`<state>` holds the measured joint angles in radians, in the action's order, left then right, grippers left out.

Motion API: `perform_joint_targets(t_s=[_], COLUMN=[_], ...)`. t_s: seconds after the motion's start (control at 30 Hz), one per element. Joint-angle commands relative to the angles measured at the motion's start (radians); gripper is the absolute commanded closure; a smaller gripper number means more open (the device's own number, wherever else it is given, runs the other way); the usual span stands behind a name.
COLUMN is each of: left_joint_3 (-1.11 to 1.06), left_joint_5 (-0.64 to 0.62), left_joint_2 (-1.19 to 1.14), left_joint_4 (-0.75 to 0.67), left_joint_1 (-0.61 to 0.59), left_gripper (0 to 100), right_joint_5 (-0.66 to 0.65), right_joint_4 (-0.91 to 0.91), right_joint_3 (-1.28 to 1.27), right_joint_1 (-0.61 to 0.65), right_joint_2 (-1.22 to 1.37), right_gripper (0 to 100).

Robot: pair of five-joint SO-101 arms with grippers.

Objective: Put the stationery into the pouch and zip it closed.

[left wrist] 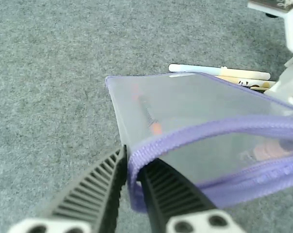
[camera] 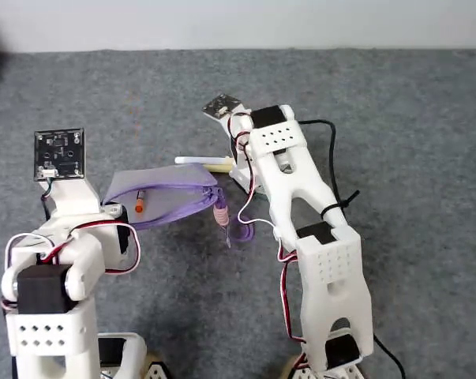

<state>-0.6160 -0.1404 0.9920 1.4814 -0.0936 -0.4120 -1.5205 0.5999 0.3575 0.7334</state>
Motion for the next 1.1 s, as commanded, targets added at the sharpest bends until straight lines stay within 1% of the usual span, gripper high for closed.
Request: perform_joint_targets(t_s=[0.0, 0.37, 0.53, 0.87, 1.07], left_joint_3=[0.002, 0.002, 0.002, 0.002, 0.002], left_joint_5=[-0.008, -0.008, -0.008, -0.008, -0.008], left_joint_2=[-0.014, -0.014, -0.014, -0.012, -0.012], left_joint_4=[-0.021, -0.021, -0.021, -0.021, -0.021], left_joint_1=[0.003, 0.003, 0.003, 0.003, 0.003], left_gripper=[99, 99, 99, 99, 99], right_joint_5=[-0.014, -0.011, -0.009, -0.012, -0.006], right_joint_4=[0.012, 0.002, 0.001, -0.007, -0.071], right_joint_3=[0.052, 0.052, 0.052, 0.052, 0.048], right_joint_1=[0.004, 0.015, 0.015, -0.019, 0.022], right_joint_2=[0.007, 0.102, 0.059, 0.033, 0.041], right_gripper=[75.4, 77.2, 81.8, 82.0, 82.4])
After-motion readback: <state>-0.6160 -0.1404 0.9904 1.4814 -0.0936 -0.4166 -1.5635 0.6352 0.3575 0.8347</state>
